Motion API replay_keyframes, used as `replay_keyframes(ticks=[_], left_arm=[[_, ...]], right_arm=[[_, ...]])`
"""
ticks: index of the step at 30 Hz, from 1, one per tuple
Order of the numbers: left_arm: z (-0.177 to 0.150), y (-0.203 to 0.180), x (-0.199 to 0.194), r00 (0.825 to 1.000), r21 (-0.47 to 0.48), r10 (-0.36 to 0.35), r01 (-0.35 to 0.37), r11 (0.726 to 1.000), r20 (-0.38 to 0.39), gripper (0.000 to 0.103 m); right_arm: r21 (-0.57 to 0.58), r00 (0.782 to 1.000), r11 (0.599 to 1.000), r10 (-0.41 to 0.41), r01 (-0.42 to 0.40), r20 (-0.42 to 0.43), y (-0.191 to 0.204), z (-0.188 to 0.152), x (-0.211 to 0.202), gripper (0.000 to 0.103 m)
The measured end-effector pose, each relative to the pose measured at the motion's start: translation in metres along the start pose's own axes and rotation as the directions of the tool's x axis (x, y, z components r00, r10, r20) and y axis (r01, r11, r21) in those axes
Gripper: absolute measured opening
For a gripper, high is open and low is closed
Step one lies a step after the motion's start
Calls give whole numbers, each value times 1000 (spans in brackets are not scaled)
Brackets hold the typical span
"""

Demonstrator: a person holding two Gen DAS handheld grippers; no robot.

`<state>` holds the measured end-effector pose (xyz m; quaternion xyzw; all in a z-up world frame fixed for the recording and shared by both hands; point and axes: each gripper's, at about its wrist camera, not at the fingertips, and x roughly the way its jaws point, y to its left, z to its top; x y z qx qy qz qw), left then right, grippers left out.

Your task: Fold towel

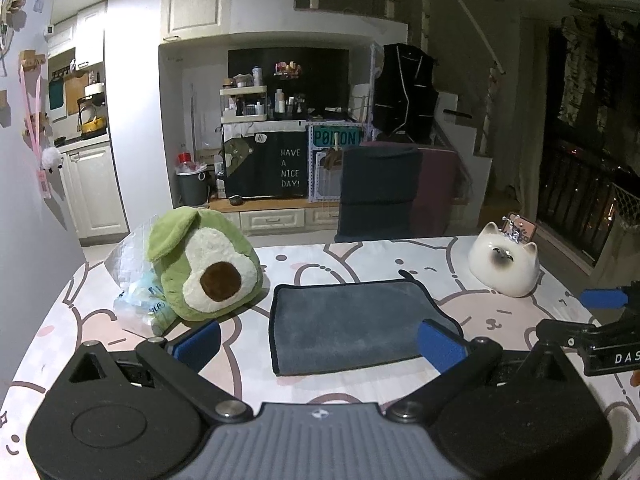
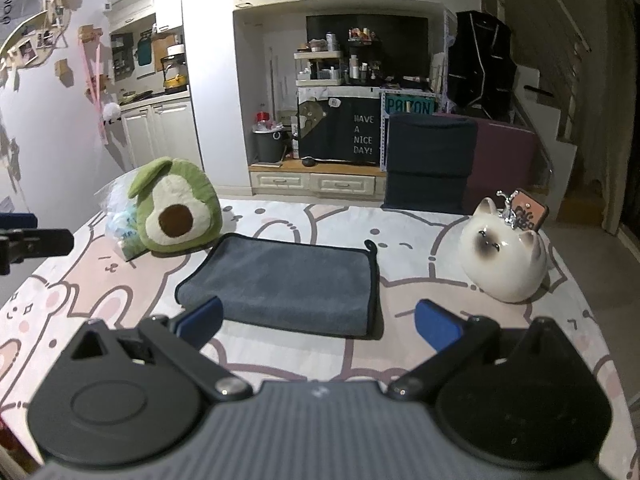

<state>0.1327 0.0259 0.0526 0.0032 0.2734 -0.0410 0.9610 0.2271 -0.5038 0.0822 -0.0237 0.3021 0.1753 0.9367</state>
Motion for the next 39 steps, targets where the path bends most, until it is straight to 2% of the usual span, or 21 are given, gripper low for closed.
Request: replay_keyframes(ticks=[26,39], left_arm=[[-41,-20,-33,1000,46,-17,17,999,13,103],[-54,-25,-41,1000,64,-14,13,998,5,103]], right_arm=[[-79,999,997,27,-24,38,12,-35,-54,103],[-77,999,997,32,-29,40,11,-40,-61,103]])
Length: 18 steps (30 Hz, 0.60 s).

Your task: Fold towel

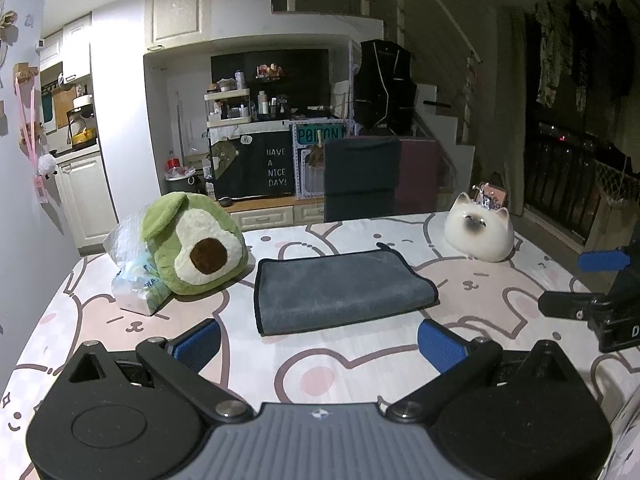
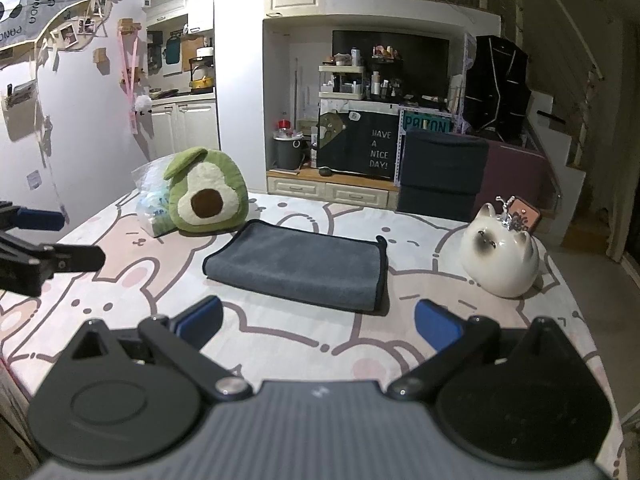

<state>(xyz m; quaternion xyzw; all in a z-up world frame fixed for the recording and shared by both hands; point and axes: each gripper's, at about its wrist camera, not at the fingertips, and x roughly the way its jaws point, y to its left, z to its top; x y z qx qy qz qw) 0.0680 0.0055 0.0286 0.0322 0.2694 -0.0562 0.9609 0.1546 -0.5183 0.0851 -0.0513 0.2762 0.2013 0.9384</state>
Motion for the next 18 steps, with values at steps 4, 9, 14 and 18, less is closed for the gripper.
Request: replay_keyframes(ticks=[4,9,14,18], left_arm=[[-5,-2,-1,1000,6,4,-4,1000,-9,103],[-9,-2,-3,1000,12,7,-7,1000,-12,103],[-11,-1,-4,1000,8,3,-3,1000,-18,103],[-13,-2,-4,1000,4,-1,1,1000,-22,103]], right_arm=[[7,1000,1000,8,-8,1,0,-1,-3,103],[16,1000,1000,11,-11,0,-1,-2,-3,103],[23,1000,999,22,-22,-11,0,-4,-2,103],[34,999,999,27,-27,-16,-1,-6,-2,103]])
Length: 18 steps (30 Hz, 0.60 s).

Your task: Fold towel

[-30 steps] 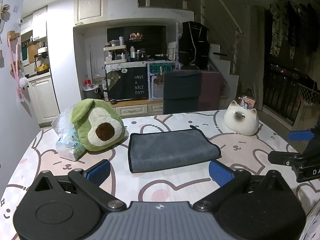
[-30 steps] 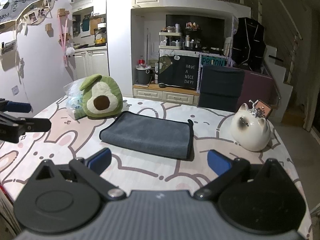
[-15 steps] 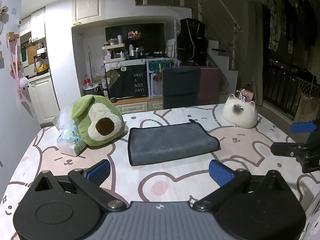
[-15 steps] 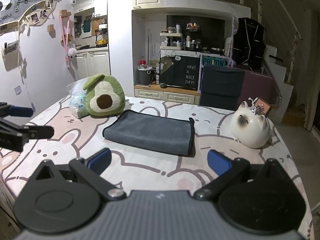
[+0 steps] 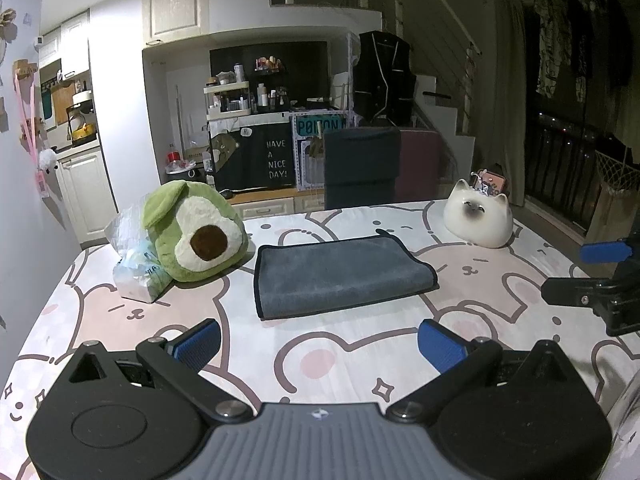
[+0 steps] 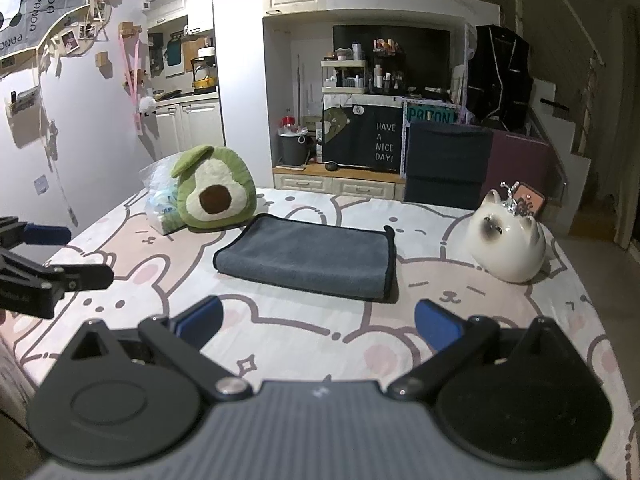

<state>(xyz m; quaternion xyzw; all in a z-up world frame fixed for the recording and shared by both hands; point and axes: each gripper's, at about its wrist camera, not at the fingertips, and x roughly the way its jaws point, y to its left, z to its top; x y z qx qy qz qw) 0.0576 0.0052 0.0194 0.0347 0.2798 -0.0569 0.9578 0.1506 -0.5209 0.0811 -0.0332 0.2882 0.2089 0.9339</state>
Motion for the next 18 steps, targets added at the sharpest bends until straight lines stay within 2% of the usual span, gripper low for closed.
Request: replay_keyframes(ticks=[18], left_arm=[[-6,0,0,1000,-11,-5,5,1000,-11,103]], right_arm=[[-24,1000,1000,1,-2,-4,2,-3,-2,103]])
